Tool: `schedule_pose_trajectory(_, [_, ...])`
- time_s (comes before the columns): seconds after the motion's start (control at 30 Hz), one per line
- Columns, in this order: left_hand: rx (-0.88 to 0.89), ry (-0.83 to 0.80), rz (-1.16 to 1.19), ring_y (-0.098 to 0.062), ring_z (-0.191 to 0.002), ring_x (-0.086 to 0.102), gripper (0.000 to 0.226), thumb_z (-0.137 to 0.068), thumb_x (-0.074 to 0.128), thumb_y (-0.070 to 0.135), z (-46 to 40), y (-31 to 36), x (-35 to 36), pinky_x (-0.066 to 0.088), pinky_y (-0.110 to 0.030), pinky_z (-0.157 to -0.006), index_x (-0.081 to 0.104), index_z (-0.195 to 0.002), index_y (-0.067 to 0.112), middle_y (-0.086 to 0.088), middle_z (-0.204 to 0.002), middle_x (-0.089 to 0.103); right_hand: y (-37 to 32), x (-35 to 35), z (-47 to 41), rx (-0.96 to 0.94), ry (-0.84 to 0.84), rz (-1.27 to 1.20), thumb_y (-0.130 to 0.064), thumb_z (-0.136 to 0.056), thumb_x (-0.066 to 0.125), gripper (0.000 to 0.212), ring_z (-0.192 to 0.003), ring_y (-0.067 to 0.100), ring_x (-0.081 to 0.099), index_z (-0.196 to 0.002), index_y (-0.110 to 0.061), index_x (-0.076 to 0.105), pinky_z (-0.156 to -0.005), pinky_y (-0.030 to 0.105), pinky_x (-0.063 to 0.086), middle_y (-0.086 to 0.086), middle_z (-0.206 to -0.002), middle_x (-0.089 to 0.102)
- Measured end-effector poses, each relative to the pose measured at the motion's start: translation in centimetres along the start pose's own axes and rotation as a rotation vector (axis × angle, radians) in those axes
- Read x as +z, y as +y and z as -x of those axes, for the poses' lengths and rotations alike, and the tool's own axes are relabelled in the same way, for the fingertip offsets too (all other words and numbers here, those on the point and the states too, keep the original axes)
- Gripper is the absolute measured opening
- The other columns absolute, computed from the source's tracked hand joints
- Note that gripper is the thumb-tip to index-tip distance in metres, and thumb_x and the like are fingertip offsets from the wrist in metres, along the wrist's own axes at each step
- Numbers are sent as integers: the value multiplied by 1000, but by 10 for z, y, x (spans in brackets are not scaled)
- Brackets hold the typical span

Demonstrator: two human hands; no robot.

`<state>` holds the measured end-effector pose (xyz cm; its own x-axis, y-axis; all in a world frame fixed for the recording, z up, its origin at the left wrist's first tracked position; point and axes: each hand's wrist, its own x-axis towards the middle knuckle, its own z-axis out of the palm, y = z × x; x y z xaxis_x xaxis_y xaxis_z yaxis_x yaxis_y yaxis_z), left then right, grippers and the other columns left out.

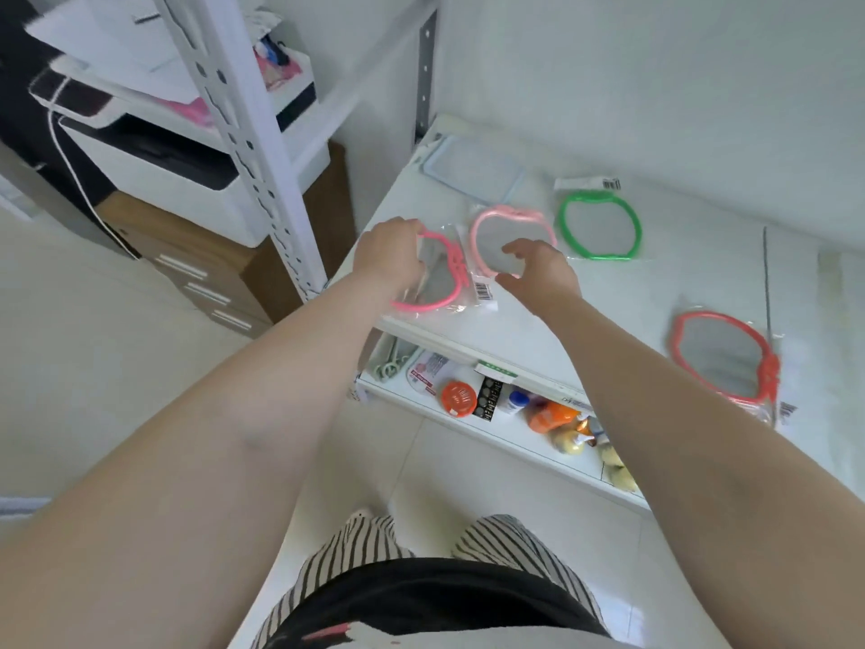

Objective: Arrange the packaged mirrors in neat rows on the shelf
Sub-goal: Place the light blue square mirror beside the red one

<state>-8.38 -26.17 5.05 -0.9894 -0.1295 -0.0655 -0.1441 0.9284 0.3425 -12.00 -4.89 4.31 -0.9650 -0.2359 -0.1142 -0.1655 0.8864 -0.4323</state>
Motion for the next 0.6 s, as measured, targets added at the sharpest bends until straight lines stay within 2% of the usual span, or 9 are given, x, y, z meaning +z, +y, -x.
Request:
schedule_pose_trajectory(0.2, [16, -5, 73, -28, -126, 51, 55, -84, 58, 13, -42, -16, -5, 41, -35, -100, 47, -138, 21, -6, -136, 53, -6, -3, -31, 101, 9, 25, -27, -85, 65, 48, -116, 22, 56, -132, -23, 54, -90, 33, 47, 2, -133, 55])
schedule_pose_trajectory(0.4, [-32, 34, 115, -28, -128, 48, 57, -83, 60, 18, -80, -24, 2, 39, -36, -103, 46, -138, 18, -7, -139, 51, -6, -6, -85, 76, 29, -9, -26, -84, 68, 45, -115, 24, 57, -127, -21, 57, -90, 33, 45, 5, -129, 59])
schedule_pose_trajectory(0.6, [-66, 82, 180, -31, -122, 51, 45, -87, 56, 23, -121, -22, 18, 43, -39, -97, 51, -131, 11, -11, -132, 55, 0, -1, -131, 136, 43, -43, -31, -85, 67, 44, -112, 23, 59, -127, -21, 57, -89, 30, 44, 3, -125, 63])
